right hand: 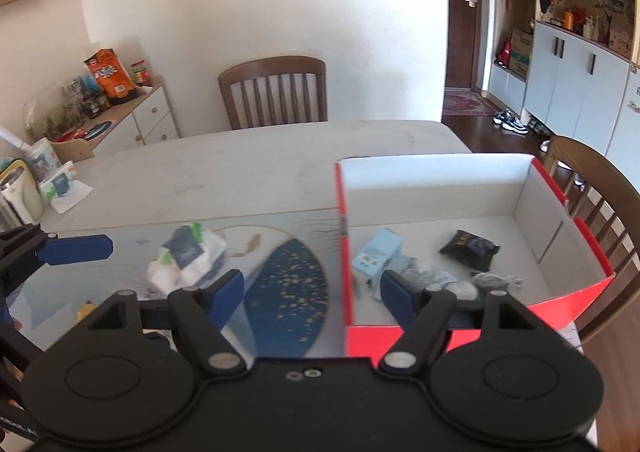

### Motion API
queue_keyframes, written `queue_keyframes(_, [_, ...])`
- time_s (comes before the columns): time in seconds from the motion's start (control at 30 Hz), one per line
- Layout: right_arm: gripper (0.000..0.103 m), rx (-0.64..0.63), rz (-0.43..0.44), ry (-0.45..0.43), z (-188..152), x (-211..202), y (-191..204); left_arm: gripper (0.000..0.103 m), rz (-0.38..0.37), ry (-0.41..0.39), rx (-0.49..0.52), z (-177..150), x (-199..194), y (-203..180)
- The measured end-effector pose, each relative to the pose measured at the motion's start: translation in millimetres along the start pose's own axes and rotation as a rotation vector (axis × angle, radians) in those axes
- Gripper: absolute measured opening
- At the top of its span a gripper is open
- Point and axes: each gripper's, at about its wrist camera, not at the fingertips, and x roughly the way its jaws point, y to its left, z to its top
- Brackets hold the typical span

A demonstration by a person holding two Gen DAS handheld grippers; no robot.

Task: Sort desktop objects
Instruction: 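Withdraw both tools from the box back over the table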

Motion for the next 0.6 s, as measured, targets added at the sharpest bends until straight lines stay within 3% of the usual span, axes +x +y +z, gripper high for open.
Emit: queue_keyframes(0.6, [0.075,-0.11,0.088,0.037,-17.2,11.9,77.1,0.103,0.039,0.054,-0.081,-66.9,-55.5,45.7])
